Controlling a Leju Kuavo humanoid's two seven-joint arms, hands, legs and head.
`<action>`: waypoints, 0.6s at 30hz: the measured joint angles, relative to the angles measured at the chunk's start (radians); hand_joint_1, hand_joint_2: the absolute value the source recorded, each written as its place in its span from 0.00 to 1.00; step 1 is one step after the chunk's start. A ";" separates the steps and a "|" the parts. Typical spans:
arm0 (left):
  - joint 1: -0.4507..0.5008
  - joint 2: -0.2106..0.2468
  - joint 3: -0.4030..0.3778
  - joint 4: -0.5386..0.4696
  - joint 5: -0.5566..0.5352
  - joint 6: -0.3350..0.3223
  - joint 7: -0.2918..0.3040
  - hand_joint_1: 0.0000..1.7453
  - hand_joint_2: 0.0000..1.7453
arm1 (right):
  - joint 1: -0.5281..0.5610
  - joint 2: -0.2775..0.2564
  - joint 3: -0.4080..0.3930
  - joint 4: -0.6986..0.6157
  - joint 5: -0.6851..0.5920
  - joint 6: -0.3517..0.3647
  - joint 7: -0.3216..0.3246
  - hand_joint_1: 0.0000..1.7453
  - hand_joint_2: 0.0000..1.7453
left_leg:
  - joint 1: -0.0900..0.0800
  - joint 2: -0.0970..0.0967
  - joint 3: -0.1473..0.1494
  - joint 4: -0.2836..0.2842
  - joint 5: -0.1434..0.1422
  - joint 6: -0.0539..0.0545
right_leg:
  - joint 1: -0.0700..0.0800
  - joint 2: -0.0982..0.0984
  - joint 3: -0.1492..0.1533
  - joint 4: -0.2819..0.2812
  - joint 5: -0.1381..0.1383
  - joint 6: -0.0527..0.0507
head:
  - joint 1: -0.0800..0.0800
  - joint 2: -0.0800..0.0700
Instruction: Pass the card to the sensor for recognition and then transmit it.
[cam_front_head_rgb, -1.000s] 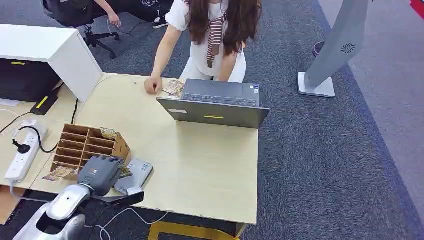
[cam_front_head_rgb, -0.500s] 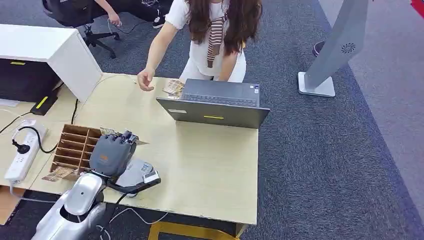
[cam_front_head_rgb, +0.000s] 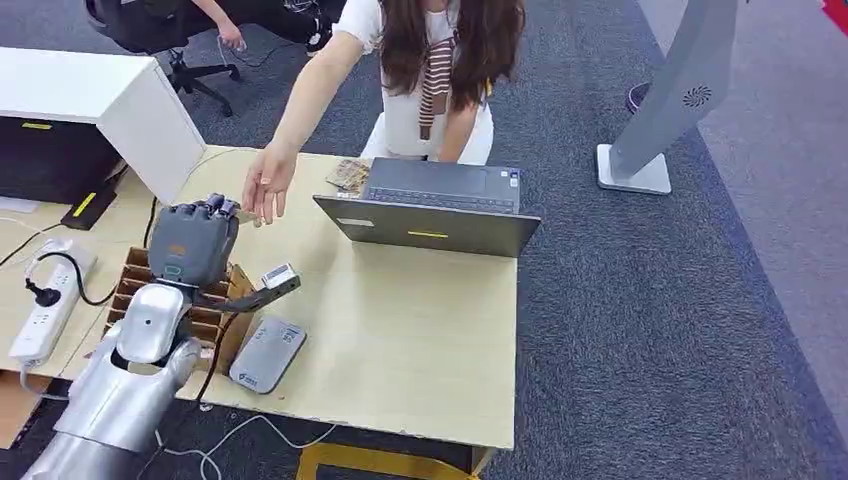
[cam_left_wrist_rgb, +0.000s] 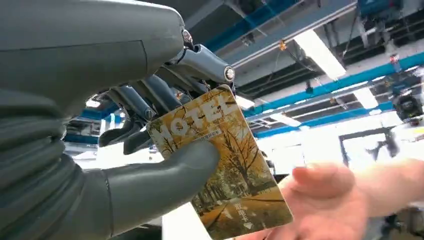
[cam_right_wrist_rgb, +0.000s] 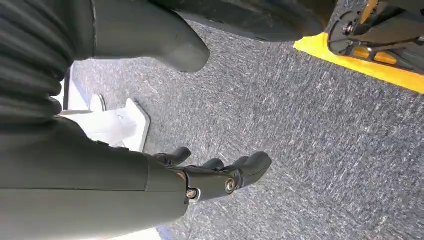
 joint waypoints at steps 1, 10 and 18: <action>-0.039 0.008 0.013 0.054 0.001 0.005 -0.012 1.00 1.00 | -0.001 0.000 0.000 0.000 0.003 0.003 -0.003 0.00 1.00 | 0.000 0.000 0.000 0.000 0.000 0.000 | 0.000 0.000 0.000 0.000 0.000 0.000 | 0.000 0.000; -0.195 0.041 0.071 0.265 -0.005 0.021 -0.038 1.00 1.00 | -0.001 -0.001 0.000 0.000 0.016 0.010 -0.002 0.00 1.00 | 0.000 0.001 0.000 0.000 0.000 0.000 | 0.000 0.001 0.000 0.000 0.000 -0.001 | 0.000 0.000; -0.229 0.045 0.080 0.330 -0.008 0.023 -0.033 1.00 1.00 | -0.001 -0.001 0.000 0.000 0.017 0.010 -0.006 0.00 1.00 | 0.000 0.001 0.000 0.000 0.000 0.000 | 0.000 0.001 0.000 0.000 0.000 -0.001 | 0.000 0.000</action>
